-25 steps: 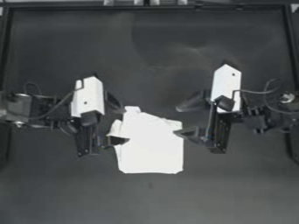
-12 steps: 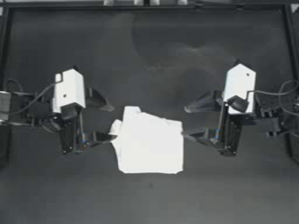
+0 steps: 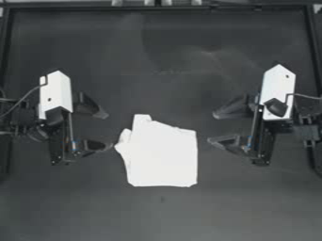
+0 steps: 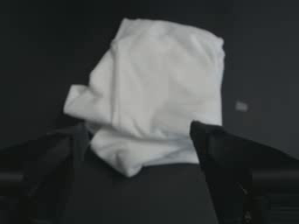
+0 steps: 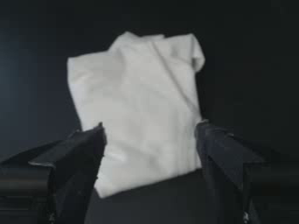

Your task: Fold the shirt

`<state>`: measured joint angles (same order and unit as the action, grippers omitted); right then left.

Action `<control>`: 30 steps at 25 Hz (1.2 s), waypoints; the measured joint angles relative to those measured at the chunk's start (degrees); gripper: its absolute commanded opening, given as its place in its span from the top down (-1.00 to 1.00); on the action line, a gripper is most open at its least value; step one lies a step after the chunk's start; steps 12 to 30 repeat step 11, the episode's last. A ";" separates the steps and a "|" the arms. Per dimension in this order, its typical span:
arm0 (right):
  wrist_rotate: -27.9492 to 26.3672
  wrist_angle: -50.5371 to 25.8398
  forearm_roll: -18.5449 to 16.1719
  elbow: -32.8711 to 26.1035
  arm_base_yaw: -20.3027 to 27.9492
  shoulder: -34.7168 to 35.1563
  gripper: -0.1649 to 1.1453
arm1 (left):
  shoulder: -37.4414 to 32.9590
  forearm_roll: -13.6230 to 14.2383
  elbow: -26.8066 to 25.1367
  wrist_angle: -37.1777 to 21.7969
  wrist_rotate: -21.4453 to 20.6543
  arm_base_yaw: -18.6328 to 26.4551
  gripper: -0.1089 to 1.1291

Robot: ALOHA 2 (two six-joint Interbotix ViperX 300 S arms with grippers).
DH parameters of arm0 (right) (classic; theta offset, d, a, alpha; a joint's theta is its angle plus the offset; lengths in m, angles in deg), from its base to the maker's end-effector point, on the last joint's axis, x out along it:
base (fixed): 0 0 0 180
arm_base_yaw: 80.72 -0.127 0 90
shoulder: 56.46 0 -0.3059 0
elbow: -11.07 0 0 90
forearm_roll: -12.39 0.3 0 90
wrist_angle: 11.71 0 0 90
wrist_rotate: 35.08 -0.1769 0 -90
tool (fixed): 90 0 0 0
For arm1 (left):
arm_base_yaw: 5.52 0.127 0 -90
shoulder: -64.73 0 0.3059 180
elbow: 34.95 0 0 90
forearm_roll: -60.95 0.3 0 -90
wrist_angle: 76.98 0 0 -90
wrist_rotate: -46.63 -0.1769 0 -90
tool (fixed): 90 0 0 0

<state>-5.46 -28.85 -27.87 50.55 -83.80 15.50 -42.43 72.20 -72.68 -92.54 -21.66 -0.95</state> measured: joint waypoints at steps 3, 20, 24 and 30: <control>0.09 -1.32 0.00 0.79 -0.26 -1.32 -0.67 | -1.85 0.00 -1.23 0.00 0.00 0.00 -0.79; 0.09 -2.99 0.09 2.37 -0.62 -4.75 -0.67 | -7.12 0.00 -3.25 -3.34 0.35 0.62 -0.79; 0.09 -2.99 0.09 2.37 -0.62 -4.75 -0.67 | -7.12 0.00 -3.25 -3.34 0.35 0.62 -0.79; 0.09 -2.99 0.09 2.37 -0.62 -4.75 -0.67 | -7.12 0.00 -3.25 -3.34 0.35 0.62 -0.79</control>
